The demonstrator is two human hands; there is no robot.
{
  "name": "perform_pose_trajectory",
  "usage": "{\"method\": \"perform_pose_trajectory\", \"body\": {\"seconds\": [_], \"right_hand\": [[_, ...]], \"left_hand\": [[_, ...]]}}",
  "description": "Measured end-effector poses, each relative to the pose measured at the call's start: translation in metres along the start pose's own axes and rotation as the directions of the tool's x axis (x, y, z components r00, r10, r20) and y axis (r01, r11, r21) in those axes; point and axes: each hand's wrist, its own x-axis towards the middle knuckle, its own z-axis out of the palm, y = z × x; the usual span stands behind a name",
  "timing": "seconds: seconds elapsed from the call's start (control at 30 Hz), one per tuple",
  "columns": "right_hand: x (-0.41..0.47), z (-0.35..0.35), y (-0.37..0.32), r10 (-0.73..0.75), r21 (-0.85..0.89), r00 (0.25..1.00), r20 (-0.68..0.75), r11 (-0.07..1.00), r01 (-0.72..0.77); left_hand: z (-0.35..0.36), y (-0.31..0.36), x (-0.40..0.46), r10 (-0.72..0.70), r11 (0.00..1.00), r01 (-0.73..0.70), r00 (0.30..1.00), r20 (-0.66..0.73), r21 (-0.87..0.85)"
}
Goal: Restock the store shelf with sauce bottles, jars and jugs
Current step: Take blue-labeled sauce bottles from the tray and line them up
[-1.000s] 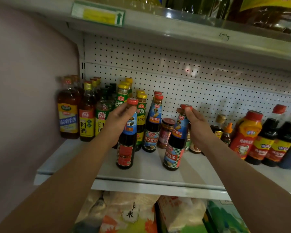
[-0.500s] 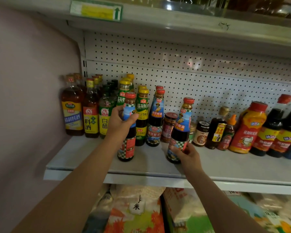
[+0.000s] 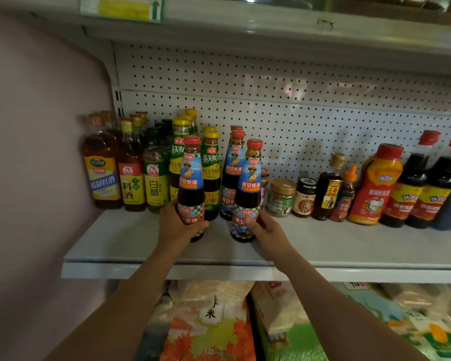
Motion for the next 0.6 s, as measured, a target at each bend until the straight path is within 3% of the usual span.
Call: {"method": "perform_pose_trajectory", "body": {"seconds": [0.1, 0.27, 0.6], "right_hand": [[0.002, 0.007, 0.002, -0.017, -0.072, 0.999, -0.036, 0.997, 0.015], [0.006, 0.010, 0.004, -0.012, -0.176, 0.983, -0.184, 0.984, -0.021], [0.019, 0.018, 0.006, -0.047, -0.256, 0.992, -0.116, 0.966, 0.016]], "left_hand": [[0.004, 0.003, -0.004, 0.006, 1.000, -0.006, 1.000, -0.027, -0.016], [0.001, 0.015, -0.009, -0.020, 0.996, 0.027, 0.996, 0.087, -0.087], [0.004, 0.011, -0.007, -0.016, 0.998, 0.020, 0.998, 0.063, -0.057]]}}
